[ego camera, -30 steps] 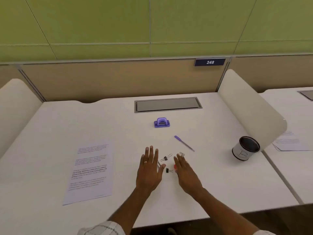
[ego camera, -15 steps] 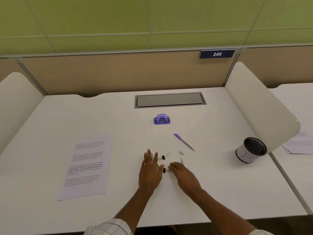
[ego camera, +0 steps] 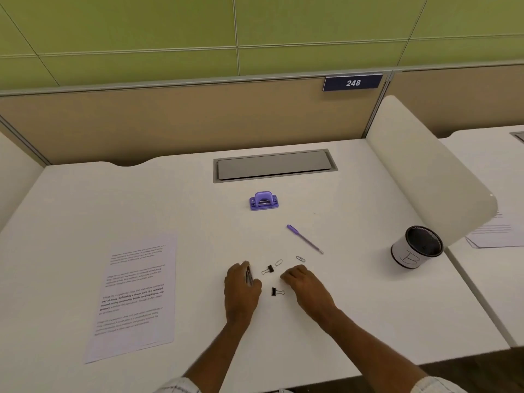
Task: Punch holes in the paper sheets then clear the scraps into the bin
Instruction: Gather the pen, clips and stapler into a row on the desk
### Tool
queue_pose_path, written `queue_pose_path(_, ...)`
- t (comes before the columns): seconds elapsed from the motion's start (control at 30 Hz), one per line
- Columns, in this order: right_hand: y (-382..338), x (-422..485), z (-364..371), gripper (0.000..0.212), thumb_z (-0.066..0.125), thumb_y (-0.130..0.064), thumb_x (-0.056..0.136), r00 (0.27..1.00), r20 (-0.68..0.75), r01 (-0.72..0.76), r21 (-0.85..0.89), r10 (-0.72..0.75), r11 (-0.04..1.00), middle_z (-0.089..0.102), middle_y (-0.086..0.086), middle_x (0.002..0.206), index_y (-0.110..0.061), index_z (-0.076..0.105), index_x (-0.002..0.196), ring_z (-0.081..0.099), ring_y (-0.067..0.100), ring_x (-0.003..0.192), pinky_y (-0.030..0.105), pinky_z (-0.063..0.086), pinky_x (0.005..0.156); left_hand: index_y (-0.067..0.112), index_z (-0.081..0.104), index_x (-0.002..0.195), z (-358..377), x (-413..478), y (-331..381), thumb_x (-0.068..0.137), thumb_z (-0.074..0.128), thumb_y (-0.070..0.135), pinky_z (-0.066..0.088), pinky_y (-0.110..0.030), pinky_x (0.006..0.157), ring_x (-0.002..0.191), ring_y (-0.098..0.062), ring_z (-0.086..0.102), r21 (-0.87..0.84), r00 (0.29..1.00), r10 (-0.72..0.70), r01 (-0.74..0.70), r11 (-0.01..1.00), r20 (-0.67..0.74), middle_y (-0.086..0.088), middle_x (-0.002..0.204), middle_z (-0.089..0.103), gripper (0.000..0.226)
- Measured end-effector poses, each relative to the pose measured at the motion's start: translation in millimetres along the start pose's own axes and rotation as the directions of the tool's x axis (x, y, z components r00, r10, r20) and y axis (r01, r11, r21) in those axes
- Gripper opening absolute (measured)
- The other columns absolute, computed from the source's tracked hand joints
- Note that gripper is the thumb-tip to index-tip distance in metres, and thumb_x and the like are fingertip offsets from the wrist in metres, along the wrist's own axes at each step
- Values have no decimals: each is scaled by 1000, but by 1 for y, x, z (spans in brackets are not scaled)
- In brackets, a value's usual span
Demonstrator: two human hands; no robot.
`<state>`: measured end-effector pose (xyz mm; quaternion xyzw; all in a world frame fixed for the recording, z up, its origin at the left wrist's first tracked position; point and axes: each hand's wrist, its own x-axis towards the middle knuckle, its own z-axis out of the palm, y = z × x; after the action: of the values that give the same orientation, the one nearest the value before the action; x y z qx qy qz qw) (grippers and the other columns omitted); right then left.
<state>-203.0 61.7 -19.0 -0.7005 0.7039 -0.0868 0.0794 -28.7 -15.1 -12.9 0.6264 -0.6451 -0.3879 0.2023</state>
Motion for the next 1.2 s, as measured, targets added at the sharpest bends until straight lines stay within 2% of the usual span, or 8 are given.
queue_pose_path(0.1, -1, 5, 4, 39, 55, 4, 93, 999, -24, -25, 28, 25, 999, 67, 1, 121, -14, 65, 126, 58, 22, 119, 29, 50, 92, 11, 64, 134, -7, 2, -5, 85, 77, 8, 55, -34, 100, 115, -24, 67, -281, 983, -176, 157, 947, -44, -6, 126, 70, 51)
queue_pose_path(0.17, -3, 10, 4, 33, 49, -8, 101, 996, -44, -75, 89, 79, 993, 64, 1, 126, -15, 63, 130, 56, 20, 122, 27, 48, 94, 13, 66, 130, -12, 5, -7, 85, 78, 12, 59, -31, 80, 95, -18, 71, -490, 939, -342, 310, 815, 25, 2, 109, 73, 47)
queue_pose_path(0.23, -5, 16, 0, 31, 46, -14, 105, 984, -75, -147, 172, 162, 974, 62, -2, 128, -17, 61, 131, 56, 17, 120, 27, 50, 92, 6, 64, 132, -13, 10, -5, 88, 75, 11, 54, -28, 77, 87, -16, 66, -660, 882, -444, 430, 616, 160, 2, 103, 69, 46)
queue_pose_path(0.37, -5, 29, -14, 27, 49, -19, 105, 923, -132, -279, 415, 361, 866, 65, -2, 124, -15, 64, 127, 62, 14, 112, 29, 52, 94, -1, 65, 130, -5, 19, 13, 93, 70, 9, 57, -38, 88, 90, -24, 65, -781, 802, -431, 556, 284, 414, -13, 106, 68, 38)
queue_pose_path(0.53, 24, 45, -34, 22, 62, -13, 99, 800, -147, -371, 639, 581, 674, 72, 5, 113, -7, 69, 119, 68, 18, 103, 34, 55, 96, 10, 71, 111, 19, 28, 66, 97, 65, 16, 60, -42, 82, 98, -31, 70, -758, 781, -321, 612, 226, 535, -16, 112, 70, 16)
queue_pose_path(0.67, 77, 61, -58, 21, 65, -11, 96, 758, -128, -420, 654, 640, 629, 74, 8, 110, -5, 71, 116, 69, 18, 100, 27, 53, 93, 7, 71, 95, 49, 46, 117, 97, 62, 12, 58, -39, 71, 79, -25, 64, -724, 764, -275, 643, 250, 584, -13, 93, 66, 10)
queue_pose_path(0.9, 197, 88, -112, 22, 69, -11, 92, 764, -37, -522, 551, 644, 651, 77, 7, 106, -7, 73, 113, 72, 21, 102, 30, 53, 96, 3, 65, 130, 124, 87, 198, 97, 64, 9, 53, -50, 105, 98, -28, 64, -717, 803, -239, 596, 362, 547, -14, 111, 65, 33)
queue_pose_path(1.2, 321, 124, -132, 20, 72, -14, 88, 733, 3, -602, 467, 680, 648, 77, 7, 107, -11, 76, 107, 72, 21, 99, 23, 51, 86, 12, 61, 135, 213, 139, 277, 92, 67, 8, 59, -32, 72, 82, -17, 70, -528, 934, -123, 295, 796, 335, -12, 118, 73, 44)
